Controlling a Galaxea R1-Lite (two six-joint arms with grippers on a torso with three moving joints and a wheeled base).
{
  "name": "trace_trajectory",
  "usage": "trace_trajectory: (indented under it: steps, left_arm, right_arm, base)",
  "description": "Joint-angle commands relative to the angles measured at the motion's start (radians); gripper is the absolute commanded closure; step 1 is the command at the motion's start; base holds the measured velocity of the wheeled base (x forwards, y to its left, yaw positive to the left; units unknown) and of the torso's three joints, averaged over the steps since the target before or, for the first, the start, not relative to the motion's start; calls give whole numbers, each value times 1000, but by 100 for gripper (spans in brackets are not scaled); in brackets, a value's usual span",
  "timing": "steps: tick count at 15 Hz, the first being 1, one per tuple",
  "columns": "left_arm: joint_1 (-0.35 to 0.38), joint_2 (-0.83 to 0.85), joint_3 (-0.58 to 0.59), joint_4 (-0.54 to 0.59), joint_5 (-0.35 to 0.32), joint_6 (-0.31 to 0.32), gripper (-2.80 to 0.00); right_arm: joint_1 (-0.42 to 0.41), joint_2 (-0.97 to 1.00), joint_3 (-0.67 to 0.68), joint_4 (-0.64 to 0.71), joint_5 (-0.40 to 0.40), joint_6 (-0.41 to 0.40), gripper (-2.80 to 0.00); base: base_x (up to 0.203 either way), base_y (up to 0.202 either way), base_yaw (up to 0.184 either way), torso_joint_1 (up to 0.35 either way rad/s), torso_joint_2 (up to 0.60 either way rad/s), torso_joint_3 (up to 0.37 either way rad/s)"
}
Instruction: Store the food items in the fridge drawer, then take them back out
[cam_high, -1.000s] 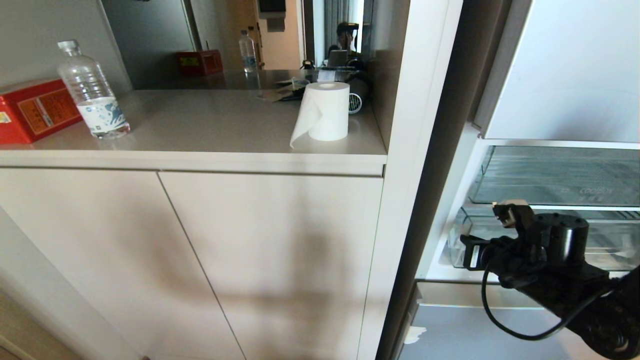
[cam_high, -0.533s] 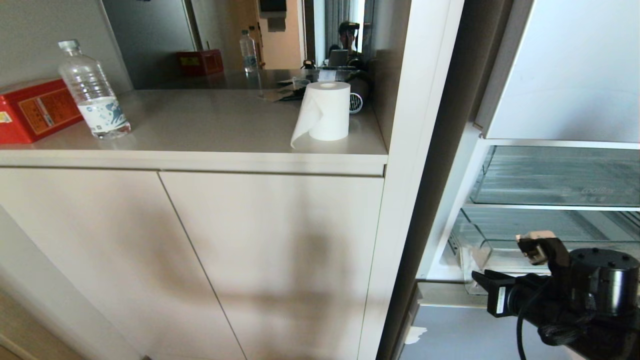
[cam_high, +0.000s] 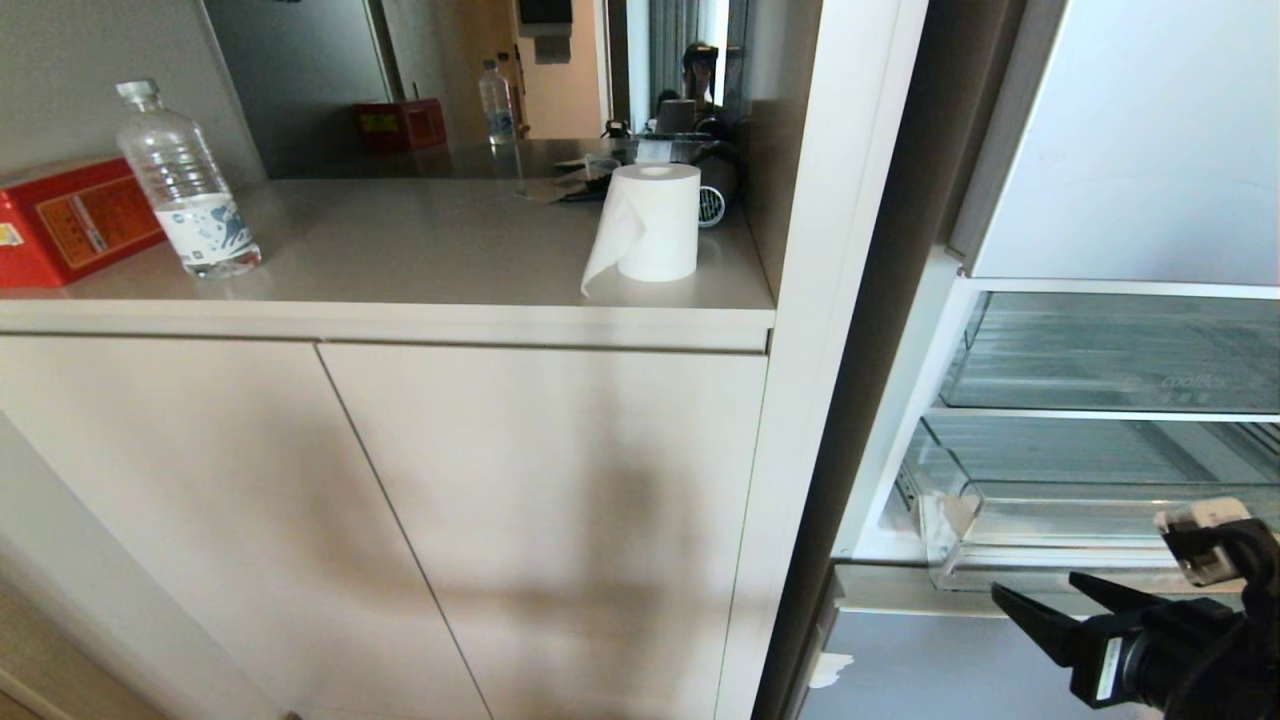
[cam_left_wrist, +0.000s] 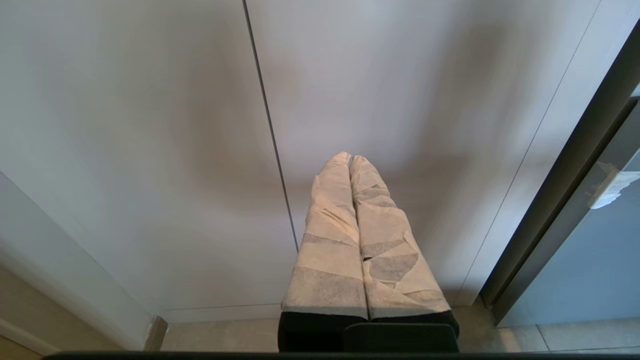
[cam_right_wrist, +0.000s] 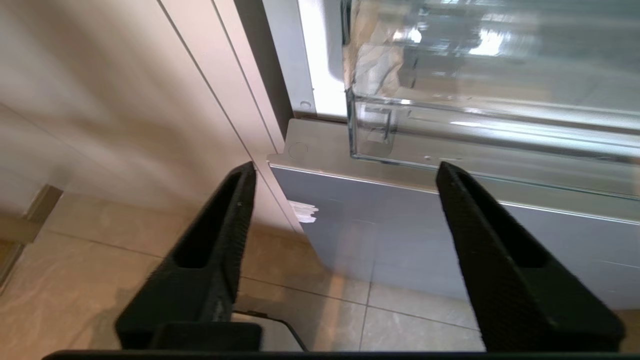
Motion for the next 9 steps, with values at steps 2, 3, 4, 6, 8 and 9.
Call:
trace_trajectory:
  steps: [2, 3, 4, 6, 8, 9]
  left_arm:
    - [0, 1, 0, 0, 0, 0, 0]
    - [0, 1, 0, 0, 0, 0, 0]
    - [0, 1, 0, 0, 0, 0, 0]
    - [0, 1, 0, 0, 0, 0, 0]
    - [0, 1, 0, 0, 0, 0, 0]
    - [0, 1, 0, 0, 1, 0, 0]
  right_arm:
    - [-30, -257, -142, 340, -19, -11, -31]
    - [-48, -282, -226, 475, -24, -15, 0]
    - [-70, -285, -300, 585, -26, -17, 0]
    - [-109, -202, -403, 691, -28, -21, 0]
    - [-133, -88, -472, 714, -28, -22, 0]
    - [-142, -33, -502, 719, -28, -22, 0]
  base:
    - [0, 0, 0, 0, 0, 0]
    - [0, 0, 0, 0, 0, 0]
    - [0, 0, 0, 0, 0, 0]
    - [0, 0, 0, 0, 0, 0]
    - [0, 0, 0, 0, 0, 0]
    - [0, 0, 0, 0, 0, 0]
